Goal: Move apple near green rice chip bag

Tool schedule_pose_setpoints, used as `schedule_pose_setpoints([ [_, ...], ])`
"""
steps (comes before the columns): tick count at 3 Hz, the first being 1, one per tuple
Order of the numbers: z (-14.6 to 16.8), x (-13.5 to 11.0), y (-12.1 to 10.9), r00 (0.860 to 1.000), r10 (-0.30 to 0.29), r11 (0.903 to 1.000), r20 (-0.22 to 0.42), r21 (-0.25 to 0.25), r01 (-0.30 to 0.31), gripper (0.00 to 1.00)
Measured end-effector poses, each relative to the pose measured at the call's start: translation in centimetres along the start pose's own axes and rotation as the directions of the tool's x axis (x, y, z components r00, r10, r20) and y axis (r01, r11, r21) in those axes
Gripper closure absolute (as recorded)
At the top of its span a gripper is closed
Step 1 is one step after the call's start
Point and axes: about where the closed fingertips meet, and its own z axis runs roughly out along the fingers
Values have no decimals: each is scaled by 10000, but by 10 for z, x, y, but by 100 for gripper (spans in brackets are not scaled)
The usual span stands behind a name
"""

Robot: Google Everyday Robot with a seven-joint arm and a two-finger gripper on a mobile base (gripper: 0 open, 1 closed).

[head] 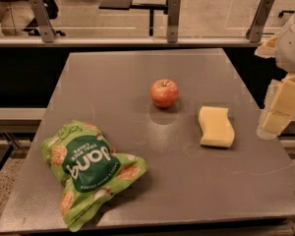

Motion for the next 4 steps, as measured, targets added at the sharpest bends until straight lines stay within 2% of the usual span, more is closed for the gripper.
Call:
schedule_pose_setpoints([
  [1, 0, 0, 0, 10000, 0, 10000, 1, 2, 0, 0],
  [2, 4, -9, -11, 9968, 141, 9996, 782, -247, -122, 0],
  [3, 21, -35, -33, 9843, 206, 9990, 1752, -434, -132, 0],
  [4, 42, -60, -47, 9715, 314, 9976, 2348, -681, -158, 0],
])
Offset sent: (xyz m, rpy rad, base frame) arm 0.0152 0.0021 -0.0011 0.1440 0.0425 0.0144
